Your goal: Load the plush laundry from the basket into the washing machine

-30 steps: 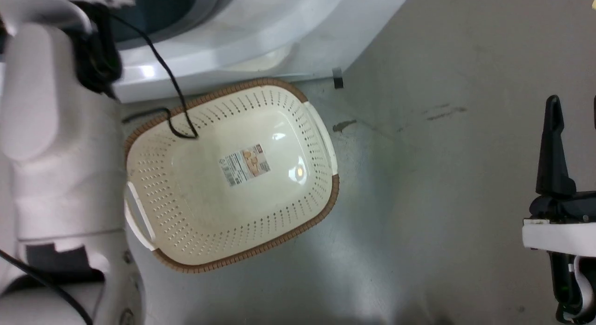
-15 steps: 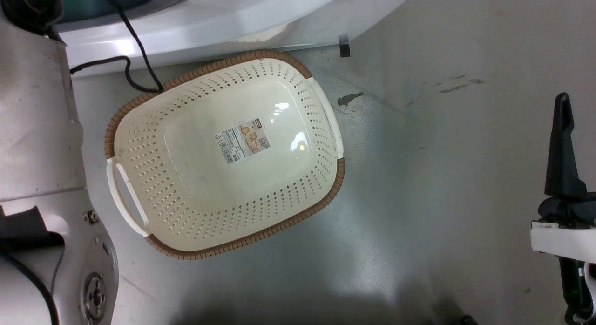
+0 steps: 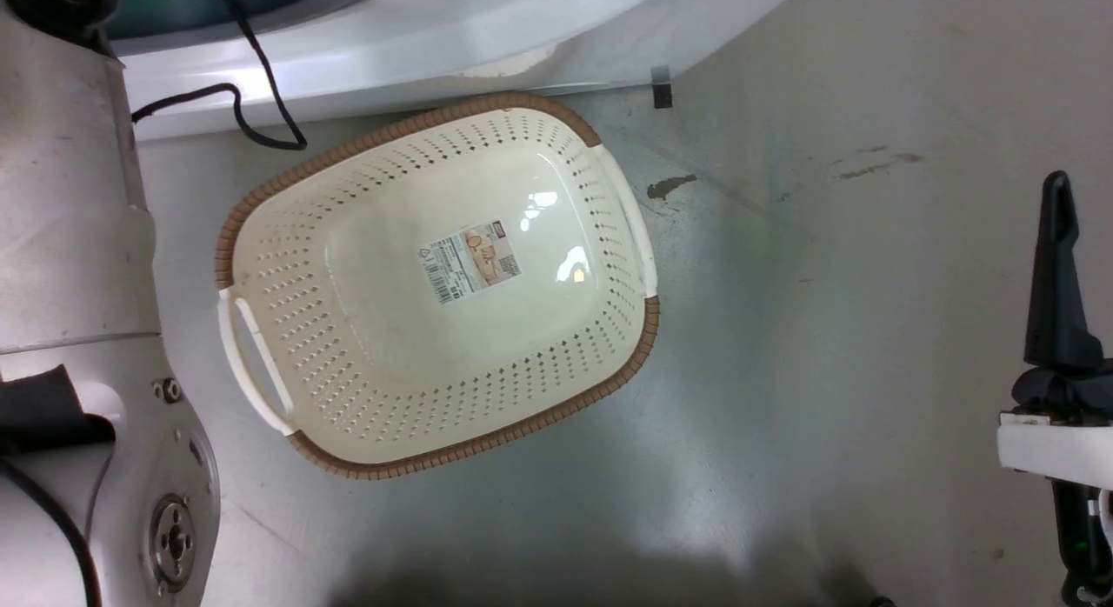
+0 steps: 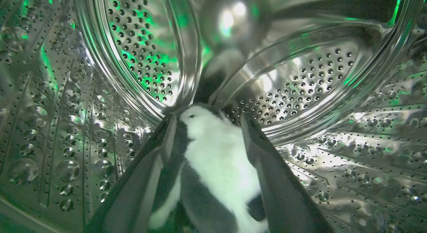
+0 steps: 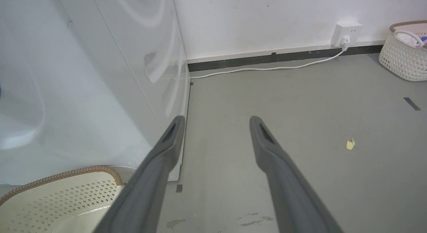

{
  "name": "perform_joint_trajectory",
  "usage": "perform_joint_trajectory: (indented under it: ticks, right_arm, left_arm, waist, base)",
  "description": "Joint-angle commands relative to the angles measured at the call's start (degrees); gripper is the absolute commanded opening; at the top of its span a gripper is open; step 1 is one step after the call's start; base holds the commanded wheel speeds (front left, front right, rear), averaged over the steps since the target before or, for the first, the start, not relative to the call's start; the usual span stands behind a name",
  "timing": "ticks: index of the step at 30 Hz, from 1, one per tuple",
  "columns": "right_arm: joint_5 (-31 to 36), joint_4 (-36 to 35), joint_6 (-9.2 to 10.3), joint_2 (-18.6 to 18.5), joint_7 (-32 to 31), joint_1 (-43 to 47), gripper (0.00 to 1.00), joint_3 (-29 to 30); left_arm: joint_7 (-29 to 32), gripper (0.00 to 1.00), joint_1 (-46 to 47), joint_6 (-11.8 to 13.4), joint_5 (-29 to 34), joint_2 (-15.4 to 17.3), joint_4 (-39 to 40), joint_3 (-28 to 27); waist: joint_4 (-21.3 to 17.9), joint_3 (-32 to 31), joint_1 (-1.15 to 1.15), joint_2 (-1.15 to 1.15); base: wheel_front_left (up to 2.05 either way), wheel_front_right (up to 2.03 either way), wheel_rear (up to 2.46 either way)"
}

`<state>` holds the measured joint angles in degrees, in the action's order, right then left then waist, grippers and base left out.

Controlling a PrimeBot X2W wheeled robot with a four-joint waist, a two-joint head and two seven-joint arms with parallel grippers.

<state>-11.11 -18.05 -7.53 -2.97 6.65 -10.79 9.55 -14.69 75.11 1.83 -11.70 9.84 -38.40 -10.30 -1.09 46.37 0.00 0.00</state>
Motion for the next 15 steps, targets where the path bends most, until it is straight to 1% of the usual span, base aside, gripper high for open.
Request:
perform_joint_trajectory:
  ticks: [1,8,15]
  right_arm:
    - [0.3,-0.3,0.04,-0.2,0.0,0.2,1.0,0.2]
    - [0.4,0.1,0.04,-0.6,-0.3,-0.3,1.0,-0.2]
    - [0.6,0.8,0.04,-0.9,-0.9,-0.5,1.0,-0.3]
  left_arm:
    - [-0.3,1.0,0.6,-0.4,0.4,-0.2,-0.2,0.1]
    - [-0.3,1.0,-2.3,-1.7,1.2,-2.3,-0.2,1.3]
    - [-0.3,1.0,-7.3,-2.4,2.0,-4.3,-0.3,2.2]
  waist:
    - [0.5,-0.4,0.0,0.0]
    - [2.6,-3.2,0.0,0.0]
    - [4.8,-7.5,0.0,0.0]
  base:
    - [0.0,0.0,0.0]
    - [0.0,0.0,0.0]
    - [0.0,0.0,0.0]
